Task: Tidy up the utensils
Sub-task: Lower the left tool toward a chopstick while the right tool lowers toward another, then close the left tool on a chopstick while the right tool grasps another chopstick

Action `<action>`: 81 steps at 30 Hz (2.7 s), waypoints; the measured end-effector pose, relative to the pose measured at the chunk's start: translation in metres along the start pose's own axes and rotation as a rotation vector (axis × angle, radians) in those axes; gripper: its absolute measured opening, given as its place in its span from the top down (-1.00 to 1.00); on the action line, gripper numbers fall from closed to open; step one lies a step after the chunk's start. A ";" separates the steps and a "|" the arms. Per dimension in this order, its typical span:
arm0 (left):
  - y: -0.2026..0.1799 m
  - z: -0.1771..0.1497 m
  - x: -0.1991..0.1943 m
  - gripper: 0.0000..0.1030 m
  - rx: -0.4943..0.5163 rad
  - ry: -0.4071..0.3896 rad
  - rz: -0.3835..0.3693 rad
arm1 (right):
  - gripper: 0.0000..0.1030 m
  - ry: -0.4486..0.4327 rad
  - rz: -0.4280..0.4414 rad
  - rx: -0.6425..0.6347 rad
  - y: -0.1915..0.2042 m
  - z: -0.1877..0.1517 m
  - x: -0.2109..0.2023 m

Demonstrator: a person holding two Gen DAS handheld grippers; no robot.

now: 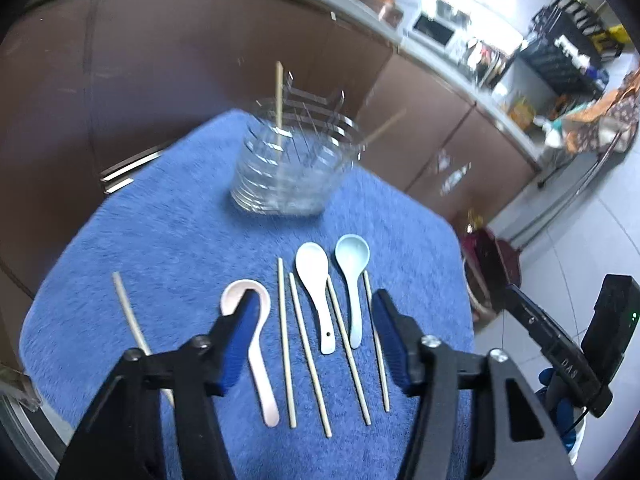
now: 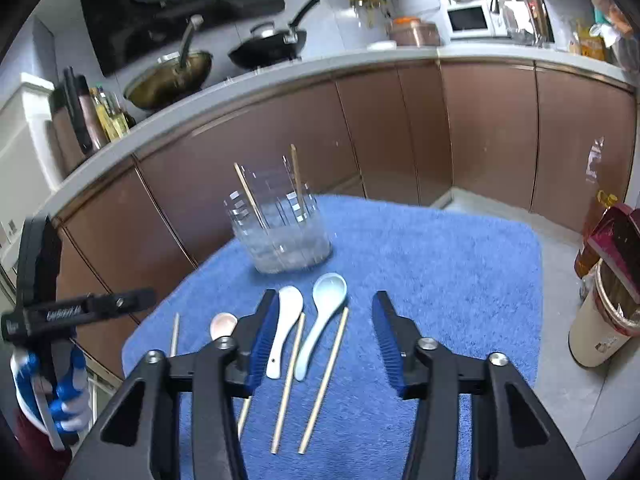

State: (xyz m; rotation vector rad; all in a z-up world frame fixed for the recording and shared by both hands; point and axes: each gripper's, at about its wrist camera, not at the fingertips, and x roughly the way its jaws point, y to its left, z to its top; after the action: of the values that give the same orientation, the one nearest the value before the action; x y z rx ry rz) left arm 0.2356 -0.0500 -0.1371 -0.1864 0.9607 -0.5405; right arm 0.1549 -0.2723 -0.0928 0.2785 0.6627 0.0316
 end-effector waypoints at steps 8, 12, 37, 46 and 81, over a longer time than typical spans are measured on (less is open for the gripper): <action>0.006 0.032 0.088 0.42 -0.012 0.237 0.056 | 0.49 0.200 0.016 -0.032 -0.009 0.005 0.063; 0.012 0.038 0.117 0.56 -0.014 0.298 0.090 | 0.51 0.286 0.030 -0.042 -0.012 0.002 0.093; 0.026 0.050 0.205 0.74 -0.044 0.413 0.194 | 0.60 0.506 -0.006 -0.090 -0.016 0.005 0.187; 0.031 0.051 0.208 0.75 -0.034 0.423 0.197 | 0.68 0.603 -0.041 -0.128 -0.008 0.010 0.225; -0.009 0.025 0.035 0.91 -0.028 -0.061 0.105 | 0.89 0.180 0.012 -0.203 0.022 0.016 0.060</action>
State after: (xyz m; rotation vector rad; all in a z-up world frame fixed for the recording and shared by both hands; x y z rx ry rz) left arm 0.2684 -0.0777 -0.1446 -0.1760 0.9136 -0.4229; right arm 0.2129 -0.2479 -0.1112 0.0841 0.8303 0.1362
